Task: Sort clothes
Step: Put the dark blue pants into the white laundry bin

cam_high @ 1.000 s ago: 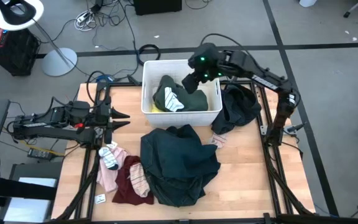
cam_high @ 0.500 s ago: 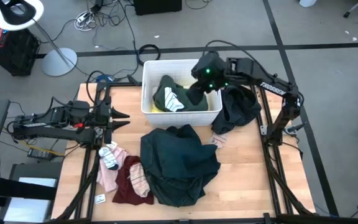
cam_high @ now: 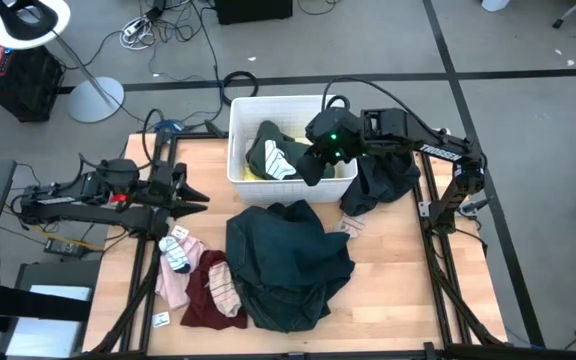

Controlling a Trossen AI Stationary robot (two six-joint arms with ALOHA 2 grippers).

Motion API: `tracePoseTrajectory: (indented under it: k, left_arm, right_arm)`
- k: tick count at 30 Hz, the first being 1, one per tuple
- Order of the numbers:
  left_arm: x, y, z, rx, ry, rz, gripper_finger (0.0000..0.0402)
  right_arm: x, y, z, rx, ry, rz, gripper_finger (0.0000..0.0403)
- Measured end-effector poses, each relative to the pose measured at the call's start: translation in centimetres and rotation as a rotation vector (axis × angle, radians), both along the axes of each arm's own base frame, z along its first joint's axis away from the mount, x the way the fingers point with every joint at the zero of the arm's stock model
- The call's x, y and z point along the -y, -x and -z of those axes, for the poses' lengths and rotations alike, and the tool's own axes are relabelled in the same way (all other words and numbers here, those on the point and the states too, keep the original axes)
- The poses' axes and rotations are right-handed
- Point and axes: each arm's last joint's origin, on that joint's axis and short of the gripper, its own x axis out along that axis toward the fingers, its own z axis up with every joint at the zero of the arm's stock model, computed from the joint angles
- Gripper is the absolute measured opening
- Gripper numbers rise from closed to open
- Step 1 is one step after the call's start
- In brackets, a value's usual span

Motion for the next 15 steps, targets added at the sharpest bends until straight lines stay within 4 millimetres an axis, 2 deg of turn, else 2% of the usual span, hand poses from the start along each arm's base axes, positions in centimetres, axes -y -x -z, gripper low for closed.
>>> tracePoseTrajectory:
  k: [9,15]
  left_arm:
    - [0.0,-0.1,-0.5,0.046,0.004,0.001,0.0119]
    - [0.0,-0.1,-0.6,0.072,-0.047,0.018,0.012]
  right_arm:
    - [-0.5,-0.1,0.0,0.027,-0.053,0.061,0.0208]
    - [-1.7,-0.2,0.0,0.044,-0.097,0.071,0.0208]
